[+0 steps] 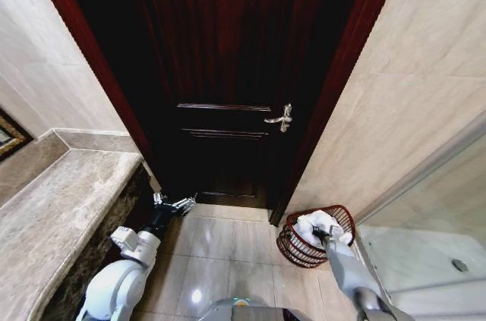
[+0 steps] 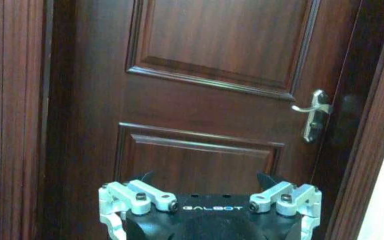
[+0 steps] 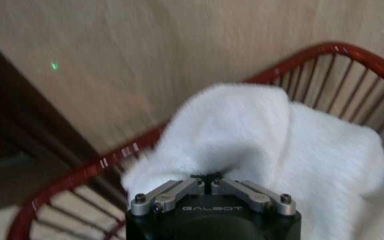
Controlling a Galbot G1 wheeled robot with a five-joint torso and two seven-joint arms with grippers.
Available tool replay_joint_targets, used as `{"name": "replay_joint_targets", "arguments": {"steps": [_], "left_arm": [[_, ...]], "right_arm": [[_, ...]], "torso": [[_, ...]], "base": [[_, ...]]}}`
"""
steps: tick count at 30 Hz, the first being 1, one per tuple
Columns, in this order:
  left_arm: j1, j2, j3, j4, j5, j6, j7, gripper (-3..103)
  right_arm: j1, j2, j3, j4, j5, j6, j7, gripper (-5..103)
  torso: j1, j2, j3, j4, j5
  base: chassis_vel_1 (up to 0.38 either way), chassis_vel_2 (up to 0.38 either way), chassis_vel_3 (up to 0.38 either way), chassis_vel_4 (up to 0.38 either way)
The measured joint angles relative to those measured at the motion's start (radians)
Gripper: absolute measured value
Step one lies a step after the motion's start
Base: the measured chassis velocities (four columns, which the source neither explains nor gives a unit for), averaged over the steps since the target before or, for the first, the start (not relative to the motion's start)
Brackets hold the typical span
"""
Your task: Discard the used towel into the hamper.
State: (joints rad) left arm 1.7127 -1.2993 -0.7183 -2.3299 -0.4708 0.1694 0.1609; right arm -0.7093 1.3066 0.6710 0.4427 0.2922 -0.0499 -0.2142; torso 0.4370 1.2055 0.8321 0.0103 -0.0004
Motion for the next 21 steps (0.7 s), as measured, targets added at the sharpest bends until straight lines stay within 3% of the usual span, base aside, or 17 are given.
{"name": "replay_joint_targets", "arguments": {"steps": [7, 9, 15, 21], "left_arm": [[0.0, 0.0, 0.0, 0.0, 0.0, 0.0, 0.0, 100], [0.0, 0.0, 0.0, 0.0, 0.0, 0.0, 0.0, 100], [0.0, 0.0, 0.0, 0.0, 0.0, 0.0, 0.0, 100], [0.0, 0.0, 0.0, 0.0, 0.0, 0.0, 0.0, 100]], "right_arm": [[0.038, 0.038, 0.003, -0.021, 0.003, 0.0, -0.006, 0], [0.037, 0.052, 0.001, -0.011, 0.001, 0.001, -0.004, 0], [-0.077, 0.023, -0.063, 0.162, 0.06, -0.004, -0.002, 0], [-0.118, 0.007, -0.076, 0.208, 0.061, 0.02, 0.002, 0]], "torso": [[0.0, 0.0, 0.0, -0.0004, -0.0001], [0.0, 0.0, 0.0, 0.0008, 0.0008], [0.0, 0.0, 0.0, 0.0001, 0.0006], [0.0, 0.0, 0.0, 0.0002, 0.0006]], "base": [[0.0, 0.0, 0.0, 0.0], [0.0, 0.0, 0.0, 0.0], [0.0, 0.0, 0.0, 0.0], [0.0, 0.0, 0.0, 0.0]]}}
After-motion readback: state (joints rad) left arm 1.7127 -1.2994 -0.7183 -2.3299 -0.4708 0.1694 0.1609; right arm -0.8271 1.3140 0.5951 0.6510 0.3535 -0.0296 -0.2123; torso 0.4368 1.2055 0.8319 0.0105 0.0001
